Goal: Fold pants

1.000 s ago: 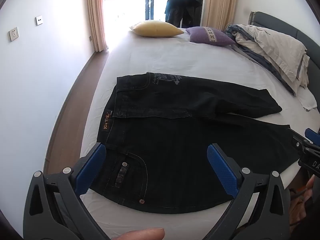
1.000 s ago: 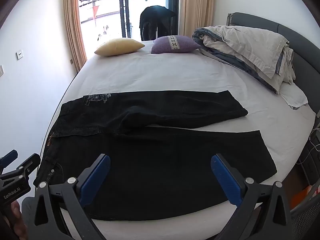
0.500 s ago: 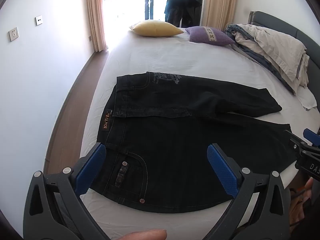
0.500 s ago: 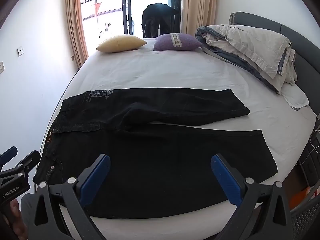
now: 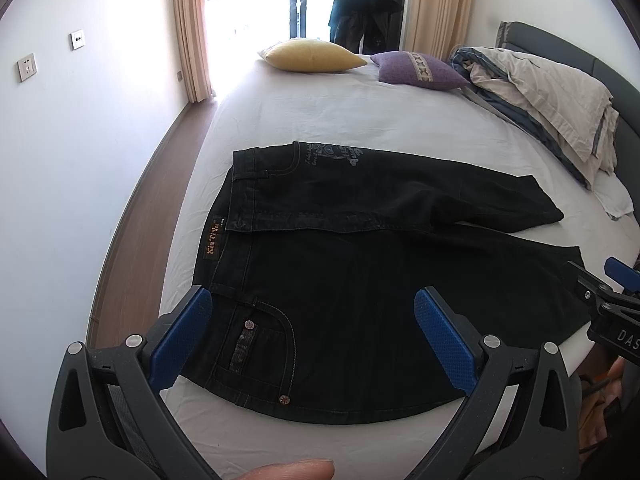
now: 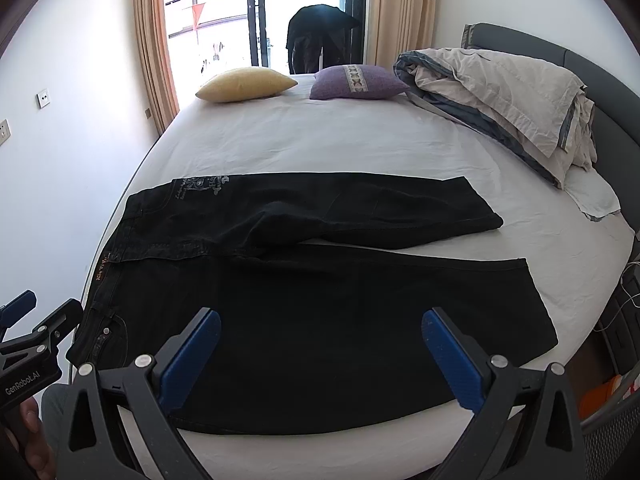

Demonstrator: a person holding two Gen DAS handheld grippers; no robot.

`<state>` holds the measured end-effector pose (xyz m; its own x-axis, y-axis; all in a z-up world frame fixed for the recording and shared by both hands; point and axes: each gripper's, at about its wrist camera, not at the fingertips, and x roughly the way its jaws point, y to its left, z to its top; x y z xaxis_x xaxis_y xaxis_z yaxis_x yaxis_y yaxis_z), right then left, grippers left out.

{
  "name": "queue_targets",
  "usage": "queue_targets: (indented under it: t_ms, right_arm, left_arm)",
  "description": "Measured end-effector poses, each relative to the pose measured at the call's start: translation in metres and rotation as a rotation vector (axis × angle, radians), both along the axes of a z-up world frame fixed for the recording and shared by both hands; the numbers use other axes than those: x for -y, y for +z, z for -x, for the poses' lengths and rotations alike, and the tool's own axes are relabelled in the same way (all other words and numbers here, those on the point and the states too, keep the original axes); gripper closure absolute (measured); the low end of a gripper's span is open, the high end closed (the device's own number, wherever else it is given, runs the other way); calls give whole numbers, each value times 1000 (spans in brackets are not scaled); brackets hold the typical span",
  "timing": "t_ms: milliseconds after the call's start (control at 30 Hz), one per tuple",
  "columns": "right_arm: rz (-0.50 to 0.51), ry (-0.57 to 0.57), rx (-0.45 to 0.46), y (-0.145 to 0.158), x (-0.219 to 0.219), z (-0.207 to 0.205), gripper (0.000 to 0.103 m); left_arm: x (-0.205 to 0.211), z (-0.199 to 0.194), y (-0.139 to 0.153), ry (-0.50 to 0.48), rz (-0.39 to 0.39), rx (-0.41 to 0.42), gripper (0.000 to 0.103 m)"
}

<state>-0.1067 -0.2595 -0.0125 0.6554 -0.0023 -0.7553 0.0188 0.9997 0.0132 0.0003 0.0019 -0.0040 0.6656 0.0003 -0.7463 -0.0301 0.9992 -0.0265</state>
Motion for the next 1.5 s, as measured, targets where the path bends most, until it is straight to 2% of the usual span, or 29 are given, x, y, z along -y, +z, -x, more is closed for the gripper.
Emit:
queue_targets:
  t_ms: [1500]
  right_arm:
    - [-2,6,-11,-12,-9,3,0]
  left_arm:
    - [-2,1,-3,-2,3,-4,0]
